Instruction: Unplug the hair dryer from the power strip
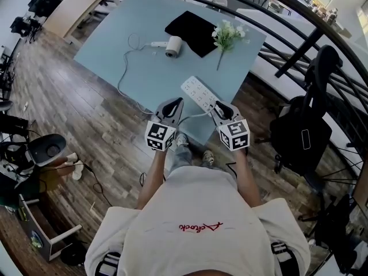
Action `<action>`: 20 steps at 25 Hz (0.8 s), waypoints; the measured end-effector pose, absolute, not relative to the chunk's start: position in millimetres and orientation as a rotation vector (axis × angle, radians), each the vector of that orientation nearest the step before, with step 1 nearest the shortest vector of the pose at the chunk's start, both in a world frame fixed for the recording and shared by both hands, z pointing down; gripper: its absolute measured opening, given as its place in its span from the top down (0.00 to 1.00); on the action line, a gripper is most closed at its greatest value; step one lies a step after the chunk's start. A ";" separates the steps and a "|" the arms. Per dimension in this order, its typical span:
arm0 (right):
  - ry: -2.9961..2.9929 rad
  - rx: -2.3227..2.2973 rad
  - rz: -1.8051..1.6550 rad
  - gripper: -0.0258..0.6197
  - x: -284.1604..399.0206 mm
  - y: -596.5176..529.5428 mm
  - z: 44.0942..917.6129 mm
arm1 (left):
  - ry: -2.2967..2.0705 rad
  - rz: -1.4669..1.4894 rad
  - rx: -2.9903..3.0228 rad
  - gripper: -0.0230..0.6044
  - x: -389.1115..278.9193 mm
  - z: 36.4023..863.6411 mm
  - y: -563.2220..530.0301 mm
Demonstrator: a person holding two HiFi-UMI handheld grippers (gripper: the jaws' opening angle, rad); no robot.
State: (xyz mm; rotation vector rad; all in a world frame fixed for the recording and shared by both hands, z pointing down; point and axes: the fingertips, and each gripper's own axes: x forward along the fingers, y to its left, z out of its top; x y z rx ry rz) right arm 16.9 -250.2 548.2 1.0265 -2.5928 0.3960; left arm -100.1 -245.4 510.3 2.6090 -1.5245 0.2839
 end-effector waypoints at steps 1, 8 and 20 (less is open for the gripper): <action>-2.601 1.025 0.389 0.78 18.1 -246.3 545.8 | -1.536 0.277 2.607 0.95 -100.2 508.0 -240.0; -2.638 1.018 0.380 0.78 22.5 -225.0 539.1 | -1.567 0.248 2.565 0.95 -99.4 509.2 -211.3; -2.668 1.049 0.340 0.78 3.0 -193.8 519.7 | -1.585 0.173 2.570 0.95 -122.2 493.2 -178.4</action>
